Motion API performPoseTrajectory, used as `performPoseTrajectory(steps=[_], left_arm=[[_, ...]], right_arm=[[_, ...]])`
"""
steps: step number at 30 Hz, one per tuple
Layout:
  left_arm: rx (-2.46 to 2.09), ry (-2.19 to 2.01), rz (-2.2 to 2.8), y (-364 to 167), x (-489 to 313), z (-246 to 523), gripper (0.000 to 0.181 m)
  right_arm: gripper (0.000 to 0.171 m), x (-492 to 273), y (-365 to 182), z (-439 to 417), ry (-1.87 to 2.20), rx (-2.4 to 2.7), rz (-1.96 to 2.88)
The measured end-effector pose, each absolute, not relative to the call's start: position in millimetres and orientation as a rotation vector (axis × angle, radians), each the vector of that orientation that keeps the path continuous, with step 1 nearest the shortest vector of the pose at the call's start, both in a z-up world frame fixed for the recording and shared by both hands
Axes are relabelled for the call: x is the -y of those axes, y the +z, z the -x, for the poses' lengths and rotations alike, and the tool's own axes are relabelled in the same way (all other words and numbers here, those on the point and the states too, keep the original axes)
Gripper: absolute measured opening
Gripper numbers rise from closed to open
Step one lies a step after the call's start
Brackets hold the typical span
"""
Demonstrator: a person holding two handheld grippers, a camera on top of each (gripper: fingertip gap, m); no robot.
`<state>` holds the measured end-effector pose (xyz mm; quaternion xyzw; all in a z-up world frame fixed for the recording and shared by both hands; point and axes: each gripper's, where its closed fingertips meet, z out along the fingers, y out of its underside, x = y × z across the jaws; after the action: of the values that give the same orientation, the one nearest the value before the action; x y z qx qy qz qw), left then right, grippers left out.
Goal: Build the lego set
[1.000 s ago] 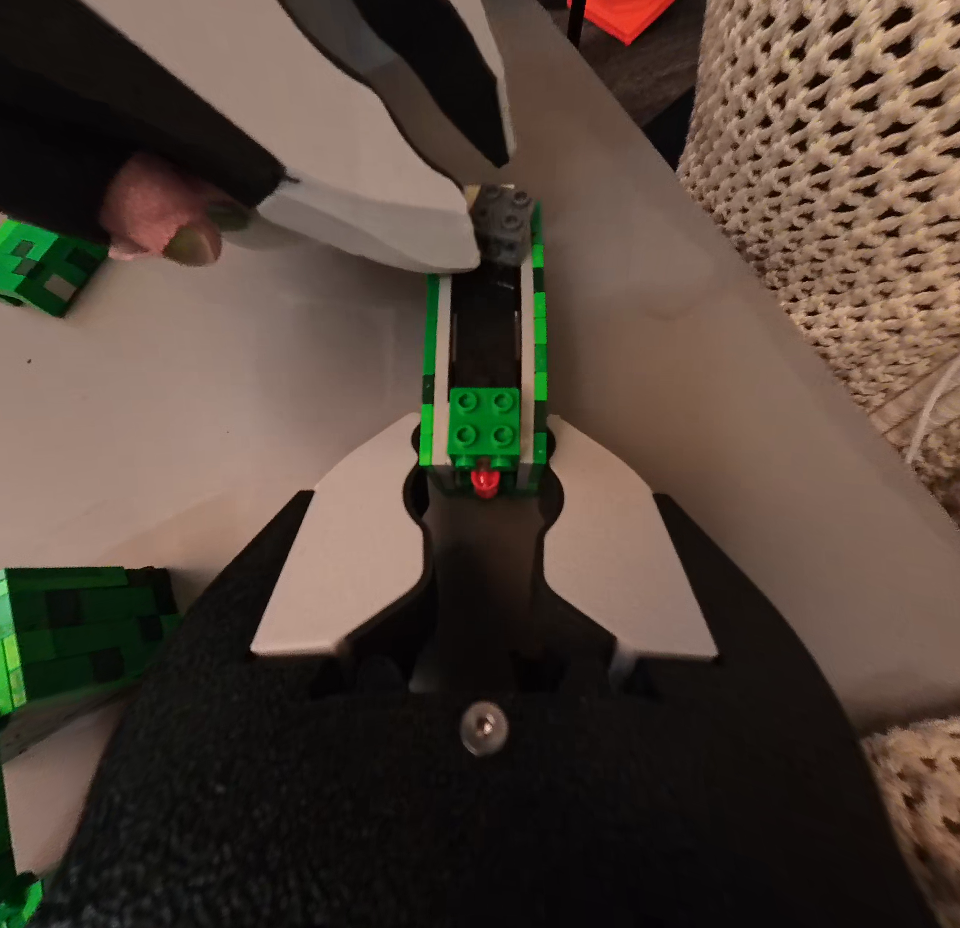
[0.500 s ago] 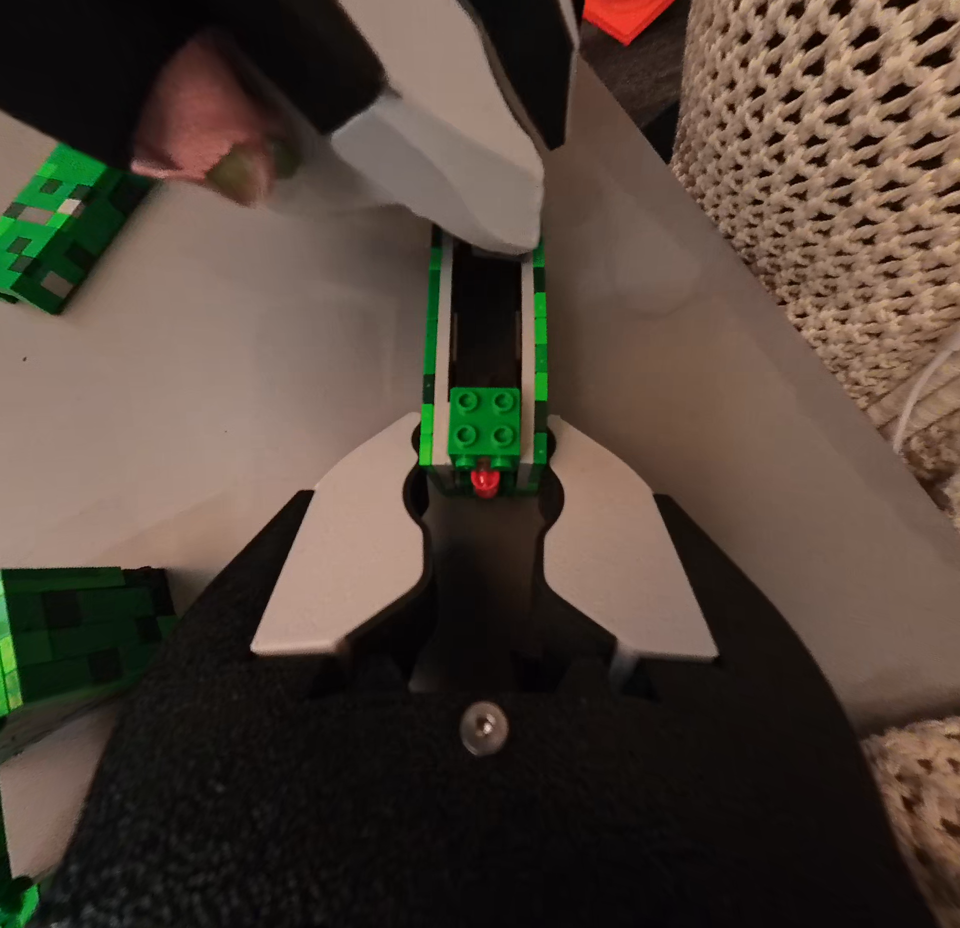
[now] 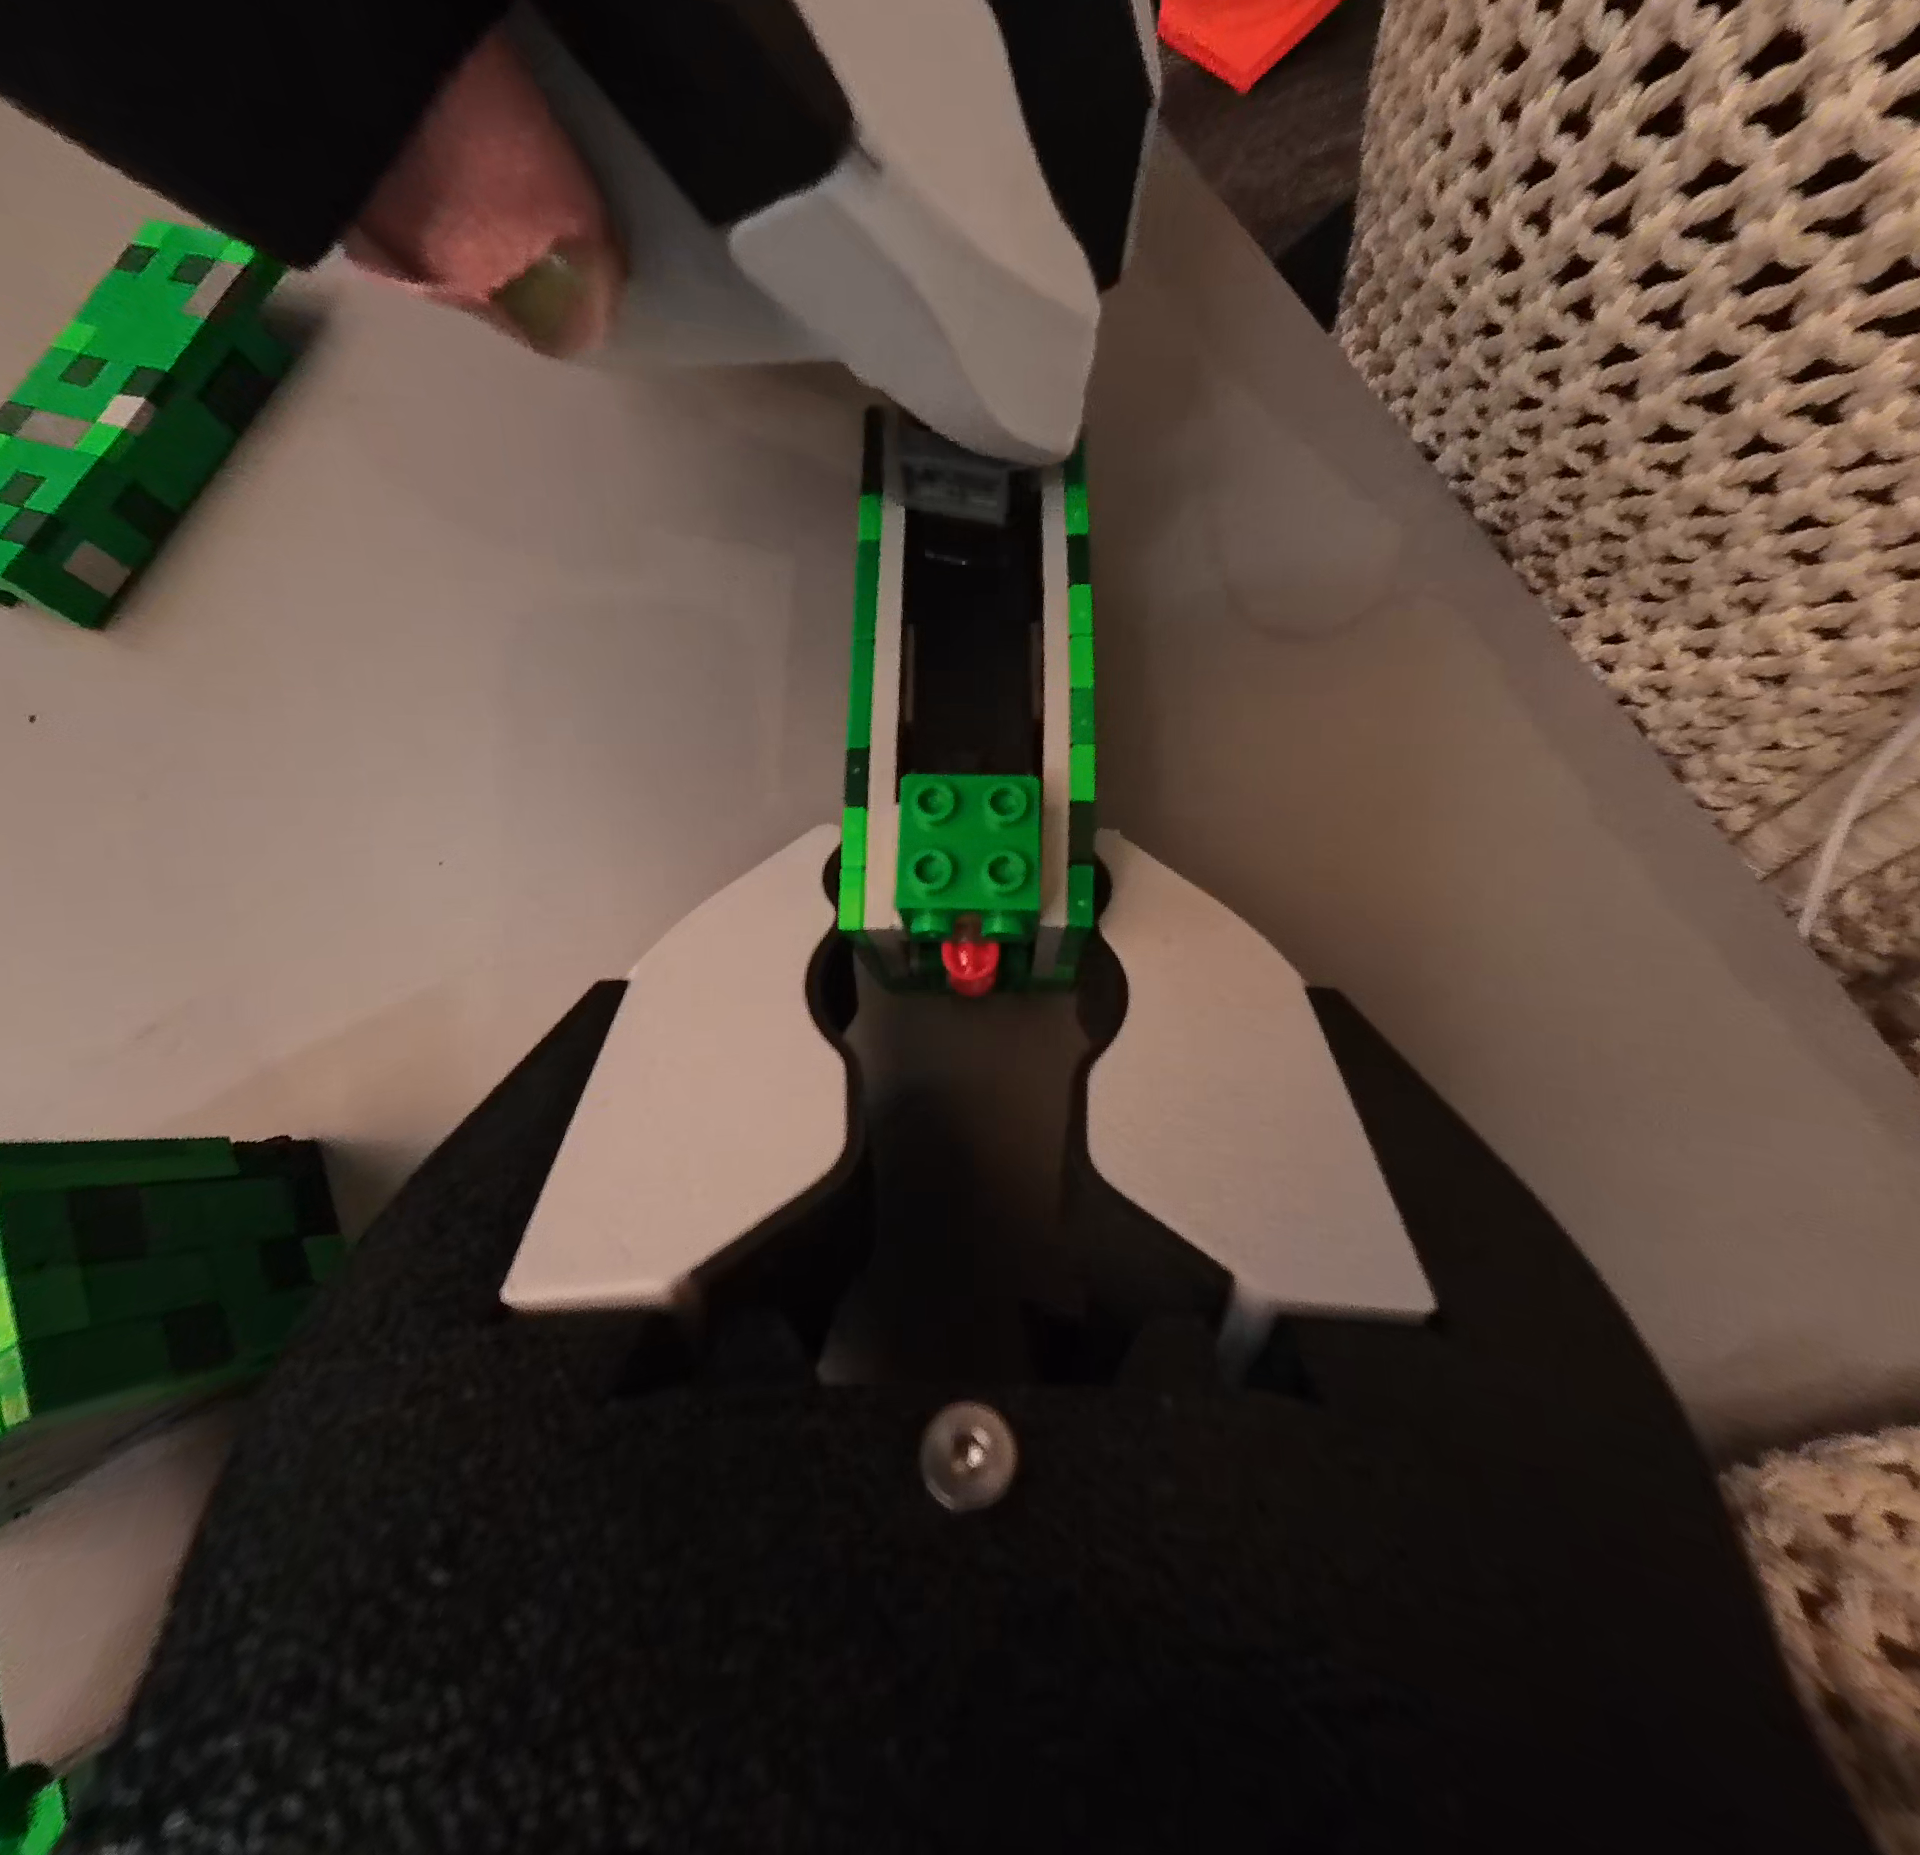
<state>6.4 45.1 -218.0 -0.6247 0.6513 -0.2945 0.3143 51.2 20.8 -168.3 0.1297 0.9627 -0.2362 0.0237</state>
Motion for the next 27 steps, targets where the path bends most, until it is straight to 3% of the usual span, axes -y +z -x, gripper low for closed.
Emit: performPoseTrajectory(steps=[15,27], left_arm=[[-1.731,-0.803,1.650,-218,-41,-6,0.039],[-1.732,-0.812,1.655,-218,-40,-6,0.039]], right_arm=[[0.032,-31,-157,-43,-1.350,-2.806,-0.579],[0.028,-28,-170,-46,-1.465,-2.748,-0.463]])
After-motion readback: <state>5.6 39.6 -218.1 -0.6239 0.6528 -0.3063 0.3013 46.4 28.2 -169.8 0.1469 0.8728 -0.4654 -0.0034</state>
